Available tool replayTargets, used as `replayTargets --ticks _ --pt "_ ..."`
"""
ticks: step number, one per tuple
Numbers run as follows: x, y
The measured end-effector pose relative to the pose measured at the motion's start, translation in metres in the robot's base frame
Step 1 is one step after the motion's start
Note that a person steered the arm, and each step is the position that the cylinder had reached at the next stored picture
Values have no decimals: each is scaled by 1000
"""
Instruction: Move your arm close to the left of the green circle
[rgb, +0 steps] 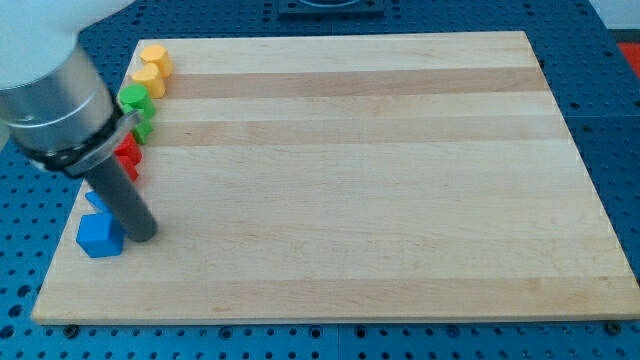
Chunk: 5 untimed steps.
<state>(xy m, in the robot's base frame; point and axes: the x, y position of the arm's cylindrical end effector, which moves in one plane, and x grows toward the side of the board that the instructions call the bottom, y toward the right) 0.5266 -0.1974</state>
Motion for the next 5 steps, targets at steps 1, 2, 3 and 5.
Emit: replayTargets --ticks 1,2,3,5 --pt "-44 35" --pt "-105 46" --pt "-178 55" --pt "-300 40"
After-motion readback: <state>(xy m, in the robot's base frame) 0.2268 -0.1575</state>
